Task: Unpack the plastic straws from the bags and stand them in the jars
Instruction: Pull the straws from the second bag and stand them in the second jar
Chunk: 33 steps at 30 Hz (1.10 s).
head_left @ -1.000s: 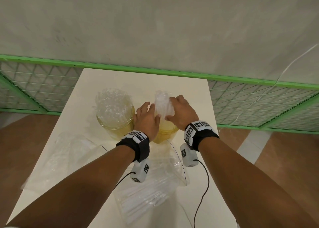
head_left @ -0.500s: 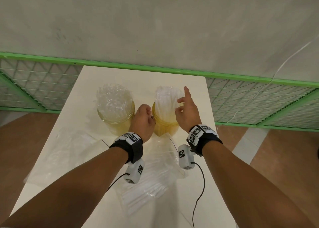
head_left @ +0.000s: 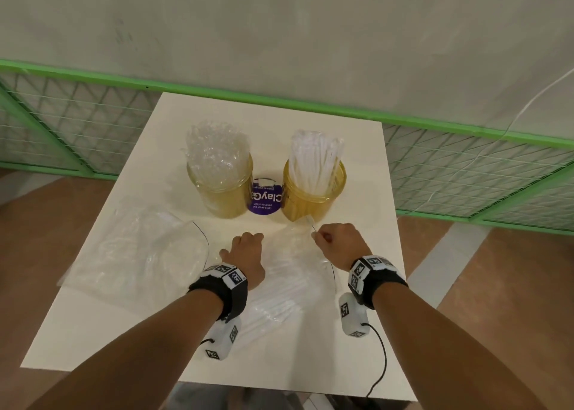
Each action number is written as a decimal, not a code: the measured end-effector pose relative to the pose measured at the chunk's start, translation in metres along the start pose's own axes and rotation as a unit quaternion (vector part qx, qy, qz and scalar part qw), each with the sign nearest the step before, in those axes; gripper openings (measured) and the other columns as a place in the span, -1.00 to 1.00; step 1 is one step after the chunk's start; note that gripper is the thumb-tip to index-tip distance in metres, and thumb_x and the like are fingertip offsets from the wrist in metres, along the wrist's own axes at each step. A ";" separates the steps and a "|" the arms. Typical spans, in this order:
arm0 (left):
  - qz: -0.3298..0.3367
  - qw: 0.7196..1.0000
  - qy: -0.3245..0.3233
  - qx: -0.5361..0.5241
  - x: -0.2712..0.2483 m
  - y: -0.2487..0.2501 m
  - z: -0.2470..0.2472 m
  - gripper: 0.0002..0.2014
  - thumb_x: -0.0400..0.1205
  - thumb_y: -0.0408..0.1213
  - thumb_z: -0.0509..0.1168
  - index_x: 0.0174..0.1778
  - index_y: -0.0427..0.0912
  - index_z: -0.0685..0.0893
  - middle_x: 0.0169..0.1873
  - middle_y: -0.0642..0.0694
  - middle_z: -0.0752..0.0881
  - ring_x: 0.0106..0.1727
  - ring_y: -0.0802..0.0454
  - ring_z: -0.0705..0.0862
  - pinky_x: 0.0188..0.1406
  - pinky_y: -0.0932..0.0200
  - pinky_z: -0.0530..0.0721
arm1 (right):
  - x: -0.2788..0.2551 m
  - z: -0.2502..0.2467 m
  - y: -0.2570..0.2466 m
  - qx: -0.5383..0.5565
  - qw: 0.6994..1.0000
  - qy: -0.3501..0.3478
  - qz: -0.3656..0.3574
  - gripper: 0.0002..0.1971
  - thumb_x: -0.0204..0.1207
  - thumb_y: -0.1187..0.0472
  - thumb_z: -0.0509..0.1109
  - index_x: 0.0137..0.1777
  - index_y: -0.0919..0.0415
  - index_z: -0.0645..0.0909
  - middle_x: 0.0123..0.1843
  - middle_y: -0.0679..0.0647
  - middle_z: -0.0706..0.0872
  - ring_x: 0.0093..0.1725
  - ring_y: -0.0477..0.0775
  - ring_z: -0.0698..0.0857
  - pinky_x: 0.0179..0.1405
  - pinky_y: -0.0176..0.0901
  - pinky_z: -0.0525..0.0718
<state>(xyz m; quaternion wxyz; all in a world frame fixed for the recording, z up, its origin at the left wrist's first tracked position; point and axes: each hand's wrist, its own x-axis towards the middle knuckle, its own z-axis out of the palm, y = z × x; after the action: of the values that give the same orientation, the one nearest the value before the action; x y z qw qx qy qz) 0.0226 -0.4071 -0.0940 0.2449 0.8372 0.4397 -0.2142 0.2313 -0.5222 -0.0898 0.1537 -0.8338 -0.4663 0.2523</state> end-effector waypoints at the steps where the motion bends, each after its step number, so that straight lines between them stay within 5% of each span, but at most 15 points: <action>1: 0.013 1.000 -0.016 -0.012 -0.002 0.000 0.002 -0.26 0.57 -0.46 0.22 0.68 -0.01 0.17 0.58 -0.09 0.28 0.60 -0.15 0.25 0.46 -0.25 0.38 | -0.002 0.003 -0.001 -0.004 1.000 -0.021 -0.005 -0.77 0.68 0.05 0.35 -0.19 0.03 0.72 -0.23 0.00 0.78 -0.27 0.03 0.65 -0.20 -0.14 0.58; 3: 0.051 0.997 -0.048 -0.042 -0.005 -0.002 0.006 -0.22 0.59 -0.49 0.19 0.73 -0.02 0.07 0.69 -0.09 0.13 0.69 -0.14 0.11 0.60 -0.23 0.26 | -0.005 0.012 0.001 -0.045 0.993 -0.111 -0.004 -0.78 0.69 0.17 0.35 0.27 0.15 0.71 0.22 0.13 0.77 0.03 0.11 0.69 0.03 -0.18 0.56; 5: 0.097 0.989 -0.076 -0.083 -0.008 -0.003 0.011 -0.18 0.59 -0.54 0.15 0.75 -0.02 -0.01 0.74 -0.06 0.02 0.74 -0.08 0.00 0.69 -0.13 0.12 | -0.009 0.027 0.012 -0.083 0.979 -0.184 0.012 -0.59 0.71 0.15 0.38 0.52 0.17 0.52 0.43 0.15 0.65 0.31 0.21 0.67 0.25 -0.13 0.53; 9: 0.160 0.969 -0.108 -0.156 -0.012 -0.003 0.021 -0.10 0.56 -0.59 0.14 0.76 0.09 -0.04 0.75 0.04 0.01 0.75 0.04 0.02 0.70 0.13 0.06 | -0.015 0.049 0.026 -0.061 0.973 -0.218 0.044 -0.45 0.74 0.08 0.33 0.70 -0.12 0.31 0.68 -0.05 0.43 0.64 0.12 0.46 0.65 0.01 0.38; 12: 0.171 0.967 -0.118 -0.146 -0.012 0.002 0.027 -0.08 0.56 -0.49 0.23 0.76 0.11 -0.08 0.75 0.08 -0.02 0.75 0.06 0.01 0.70 0.13 0.08 | -0.021 0.055 0.032 -0.171 0.963 -0.207 0.028 -0.32 0.70 0.18 0.36 0.76 -0.06 0.18 0.73 0.00 0.34 0.66 0.08 0.43 0.67 0.06 0.39; 15: 0.186 0.971 -0.123 -0.086 -0.007 0.004 0.030 -0.07 0.59 -0.38 0.30 0.77 0.04 -0.12 0.75 0.06 -0.10 0.75 0.08 -0.08 0.69 0.18 -0.02 | -0.019 0.066 0.034 -0.213 0.956 -0.202 -0.010 -0.31 0.61 0.07 0.39 0.70 -0.18 0.21 0.67 -0.08 0.39 0.59 0.13 0.53 0.58 0.11 0.51; 18: 0.195 0.975 -0.102 -0.006 -0.002 0.002 0.031 -0.10 0.62 -0.25 0.32 0.77 -0.01 -0.12 0.76 0.01 -0.10 0.76 0.05 -0.09 0.72 0.07 -0.01 | -0.016 0.059 0.021 -0.211 0.950 -0.230 0.015 -0.44 0.64 0.09 0.42 0.62 0.07 0.40 0.56 0.08 0.53 0.49 0.26 0.62 0.51 0.11 0.57; 21: 0.192 0.976 -0.079 0.061 0.002 0.001 0.031 -0.12 0.65 -0.13 0.33 0.76 -0.02 -0.10 0.76 -0.01 -0.05 0.76 -0.03 -0.06 0.72 -0.13 0.02 | -0.017 0.063 0.018 -0.175 0.957 -0.233 0.008 -0.32 0.56 -0.09 0.50 0.64 0.06 0.42 0.54 0.09 0.60 0.43 0.24 0.67 0.47 0.12 0.61; 24: 0.184 0.978 -0.069 0.076 0.003 0.000 0.033 -0.11 0.64 -0.10 0.36 0.76 -0.02 -0.08 0.76 -0.02 -0.01 0.76 -0.06 -0.01 0.69 -0.22 0.08 | -0.019 0.072 0.016 -0.209 0.949 -0.231 0.041 -0.34 0.45 0.07 0.63 0.53 0.04 0.50 0.34 0.08 0.73 0.22 0.19 0.78 0.20 -0.02 0.72; 28: 0.186 0.978 -0.052 0.081 0.002 0.002 0.033 -0.11 0.64 -0.11 0.38 0.75 -0.06 -0.05 0.75 -0.03 0.04 0.74 -0.08 0.06 0.67 -0.24 0.16 | -0.021 0.066 0.003 -0.221 0.939 -0.251 0.084 -0.60 0.66 0.32 0.41 0.48 0.35 0.55 0.40 0.29 0.65 0.38 0.30 0.67 0.37 0.08 0.62; 32: 0.186 0.978 -0.038 0.087 -0.002 0.005 0.029 -0.12 0.64 -0.11 0.38 0.75 -0.07 -0.04 0.75 -0.04 0.05 0.74 -0.08 0.08 0.66 -0.23 0.18 | -0.013 0.104 0.054 -0.190 0.948 -0.243 0.083 -0.60 0.51 0.07 0.50 0.26 -0.27 0.46 0.25 -0.15 0.66 0.24 0.03 0.69 0.40 0.03 0.64; 33: 0.186 0.978 -0.038 0.087 -0.003 0.005 0.029 -0.12 0.64 -0.12 0.39 0.75 -0.08 -0.04 0.75 -0.05 0.05 0.74 -0.08 0.08 0.65 -0.22 0.20 | -0.010 0.120 0.074 -0.176 0.954 -0.230 0.071 -0.58 0.52 0.04 0.46 0.31 -0.27 0.44 0.27 -0.14 0.67 0.25 0.03 0.70 0.39 0.06 0.65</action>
<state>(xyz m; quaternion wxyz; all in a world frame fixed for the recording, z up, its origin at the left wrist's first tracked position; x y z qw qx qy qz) 0.0213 -0.4286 -0.1138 0.2239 0.9136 0.2460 -0.2340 0.2116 -0.5664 -0.2225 -0.1250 -0.7980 -0.4653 0.3619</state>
